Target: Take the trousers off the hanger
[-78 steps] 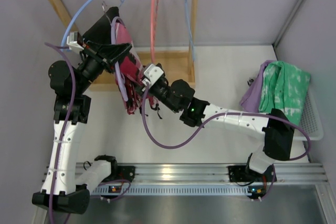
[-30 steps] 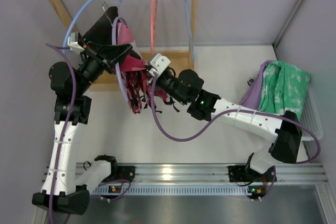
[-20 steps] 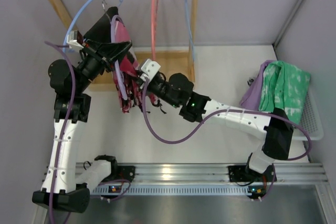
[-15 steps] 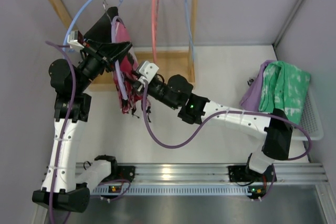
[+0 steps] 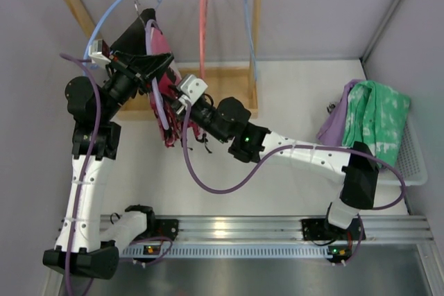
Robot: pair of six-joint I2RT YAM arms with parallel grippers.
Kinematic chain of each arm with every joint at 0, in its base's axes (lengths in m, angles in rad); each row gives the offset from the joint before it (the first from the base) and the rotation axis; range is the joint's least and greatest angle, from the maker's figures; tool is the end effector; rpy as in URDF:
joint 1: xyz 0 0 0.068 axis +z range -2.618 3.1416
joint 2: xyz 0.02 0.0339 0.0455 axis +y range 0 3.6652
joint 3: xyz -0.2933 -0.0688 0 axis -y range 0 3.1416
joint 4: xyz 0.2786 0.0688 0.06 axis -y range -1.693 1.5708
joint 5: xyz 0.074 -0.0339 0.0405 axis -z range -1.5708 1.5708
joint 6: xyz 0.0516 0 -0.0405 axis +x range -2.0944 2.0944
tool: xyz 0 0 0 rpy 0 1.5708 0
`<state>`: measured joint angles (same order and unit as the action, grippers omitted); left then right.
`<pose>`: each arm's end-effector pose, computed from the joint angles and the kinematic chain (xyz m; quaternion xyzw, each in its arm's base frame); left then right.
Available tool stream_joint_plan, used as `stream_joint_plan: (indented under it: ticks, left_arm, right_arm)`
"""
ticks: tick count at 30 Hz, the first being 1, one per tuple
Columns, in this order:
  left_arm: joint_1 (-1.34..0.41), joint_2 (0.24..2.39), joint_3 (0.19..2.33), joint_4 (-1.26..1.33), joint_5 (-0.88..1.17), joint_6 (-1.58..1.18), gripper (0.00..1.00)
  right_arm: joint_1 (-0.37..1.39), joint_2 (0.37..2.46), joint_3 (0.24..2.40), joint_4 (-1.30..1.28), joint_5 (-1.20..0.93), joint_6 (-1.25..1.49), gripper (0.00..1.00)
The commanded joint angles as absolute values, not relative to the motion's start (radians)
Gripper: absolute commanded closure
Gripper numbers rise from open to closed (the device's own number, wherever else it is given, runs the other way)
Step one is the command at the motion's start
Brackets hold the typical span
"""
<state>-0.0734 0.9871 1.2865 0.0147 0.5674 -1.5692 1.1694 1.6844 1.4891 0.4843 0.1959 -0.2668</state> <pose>0.2160 -0.0437 0.5340 -0.2178 0.5677 -0.6806 0.4087 0.1880 0.4173 0.4452 -0.3325 0.4997 0.2953 0.7434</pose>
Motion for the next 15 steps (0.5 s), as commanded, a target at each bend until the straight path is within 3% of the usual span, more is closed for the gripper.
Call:
stream_joint_plan:
  ticks: [1,8,15]
  left_arm:
    - [-0.077,0.951,1.368,0.213,0.565,-1.586,1.0]
    - [-0.077,0.946,1.358,0.213,0.565,-1.591,1.0]
    - [-0.077,0.954,1.377,0.212,0.571,-1.601,1.0]
  right_arm:
    - [1.169,1.683,1.52,0.528,0.259,-0.288,0.67]
    - [1.151,1.686,1.509,0.541,0.302,-0.298,0.66]
    - [1.134,1.742,1.531,0.584,0.296,-0.321,0.51]
